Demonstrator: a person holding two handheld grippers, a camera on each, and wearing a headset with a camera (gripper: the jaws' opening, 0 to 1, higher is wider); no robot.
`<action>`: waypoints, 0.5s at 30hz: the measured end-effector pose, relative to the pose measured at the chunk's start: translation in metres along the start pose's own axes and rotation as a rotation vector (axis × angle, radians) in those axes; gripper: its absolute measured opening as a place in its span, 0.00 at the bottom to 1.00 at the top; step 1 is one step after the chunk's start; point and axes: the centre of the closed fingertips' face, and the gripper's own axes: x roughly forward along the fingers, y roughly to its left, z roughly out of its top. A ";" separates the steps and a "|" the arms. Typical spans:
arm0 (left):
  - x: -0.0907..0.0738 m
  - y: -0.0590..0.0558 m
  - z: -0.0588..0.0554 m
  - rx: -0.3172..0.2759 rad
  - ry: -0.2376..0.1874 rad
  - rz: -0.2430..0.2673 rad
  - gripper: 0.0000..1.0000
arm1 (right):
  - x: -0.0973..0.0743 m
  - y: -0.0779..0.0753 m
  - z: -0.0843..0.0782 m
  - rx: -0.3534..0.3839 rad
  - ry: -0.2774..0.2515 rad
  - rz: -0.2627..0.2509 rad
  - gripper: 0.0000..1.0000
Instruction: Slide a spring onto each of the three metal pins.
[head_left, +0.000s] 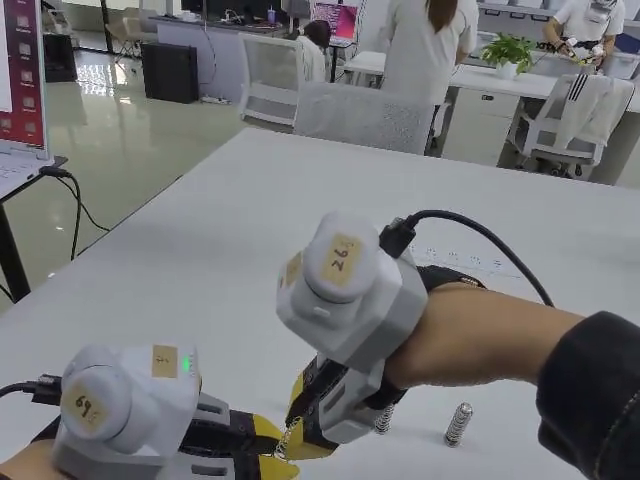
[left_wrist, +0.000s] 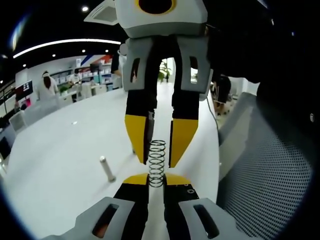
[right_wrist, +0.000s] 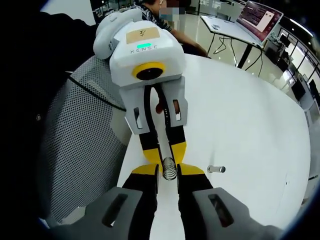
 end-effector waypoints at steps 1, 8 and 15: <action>0.000 0.000 0.001 0.001 -0.003 -0.001 0.02 | 0.001 0.000 -0.001 0.004 0.001 0.001 0.11; -0.001 0.000 0.005 -0.008 -0.033 -0.003 0.02 | 0.002 -0.002 -0.001 0.025 -0.010 -0.001 0.09; -0.001 0.001 0.005 -0.013 -0.036 -0.001 0.03 | 0.003 -0.002 -0.001 0.027 -0.014 -0.001 0.08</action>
